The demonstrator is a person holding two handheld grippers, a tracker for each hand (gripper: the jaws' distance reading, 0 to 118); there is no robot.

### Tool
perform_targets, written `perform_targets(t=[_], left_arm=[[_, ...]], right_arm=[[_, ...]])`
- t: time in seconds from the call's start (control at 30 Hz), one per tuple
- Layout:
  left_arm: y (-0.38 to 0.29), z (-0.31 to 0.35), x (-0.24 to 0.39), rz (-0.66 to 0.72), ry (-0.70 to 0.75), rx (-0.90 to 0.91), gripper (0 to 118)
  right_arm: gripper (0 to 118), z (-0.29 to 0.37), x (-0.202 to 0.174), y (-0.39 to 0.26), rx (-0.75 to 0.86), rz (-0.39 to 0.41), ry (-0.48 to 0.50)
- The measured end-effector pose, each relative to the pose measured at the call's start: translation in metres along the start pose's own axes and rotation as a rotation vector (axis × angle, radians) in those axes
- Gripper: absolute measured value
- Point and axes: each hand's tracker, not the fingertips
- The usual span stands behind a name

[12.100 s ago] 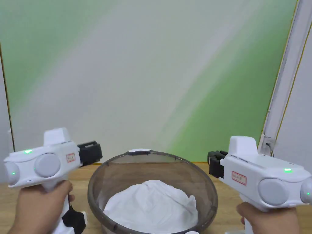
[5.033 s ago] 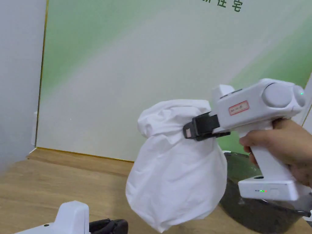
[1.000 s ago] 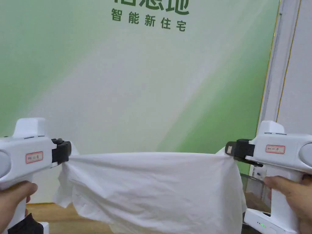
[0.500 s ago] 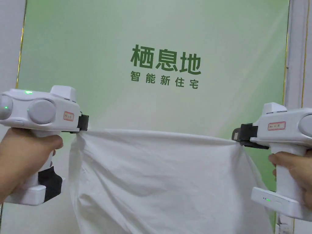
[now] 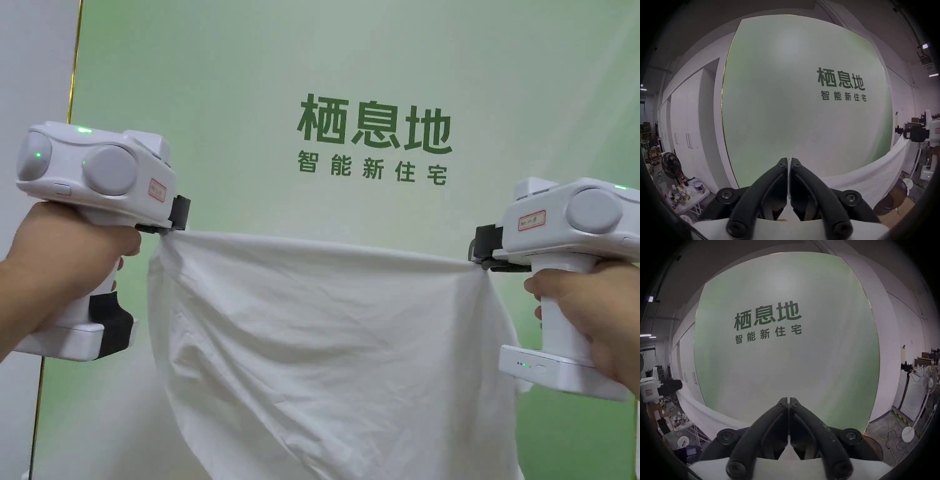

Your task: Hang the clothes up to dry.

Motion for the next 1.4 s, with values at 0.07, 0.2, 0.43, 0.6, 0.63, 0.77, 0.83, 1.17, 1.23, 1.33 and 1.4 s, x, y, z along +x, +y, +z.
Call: perform_targets(t=[0.07, 0.2, 0.43, 0.6, 0.63, 0.77, 0.83, 1.17, 1.23, 1.33, 1.4], left_arm=[[-0.014, -0.004, -0.003, -0.006, 0.003, -0.011, 0], [-0.046, -0.014, -0.007, -0.044, 0.003, -0.061, 0], [-0.105, -0.01, -0.012, -0.06, -0.021, -0.145, 0], [-0.158, 0.013, -0.006, -0.102, -0.071, -0.234, 0], [-0.168, 0.019, -0.006, -0.11, -0.088, -0.257, 0], [-0.207, 0.049, -0.005, -0.083, -0.168, -0.338, 0], [-0.228, 0.07, 0.001, -0.1, -0.208, -0.371, 0], [-0.413, 0.192, 0.03, -0.042, -0.445, -0.772, 0], [-0.448, 0.207, 0.032, -0.029, -0.466, -0.86, 0], [-0.48, 0.228, 0.033, 0.015, -0.457, -0.949, 0], [-0.489, 0.24, 0.033, 0.031, -0.466, -0.975, 0]], right_arm=[[1, -0.007, -0.003, -0.009, -0.016, 0.007, 0.014], [1, -0.017, -0.004, -0.031, -0.06, 0.03, 0.026], [1, -0.01, -0.009, -0.078, -0.141, 0.12, 0.05], [1, 0.01, 0.0, -0.123, -0.218, 0.147, 0.079], [1, 0.016, 0.003, -0.133, -0.235, 0.153, 0.086], [1, 0.047, 0.015, -0.172, -0.319, 0.166, 0.112], [1, 0.07, 0.021, -0.195, -0.372, 0.181, 0.131], [1, 0.191, 0.053, -0.386, -0.813, 0.181, 0.213], [1, 0.205, 0.058, -0.428, -0.914, 0.152, 0.218], [1, 0.214, 0.064, -0.47, -0.986, 0.124, 0.22], [2, 0.215, 0.064, -0.482, -1.014, 0.109, 0.239]])
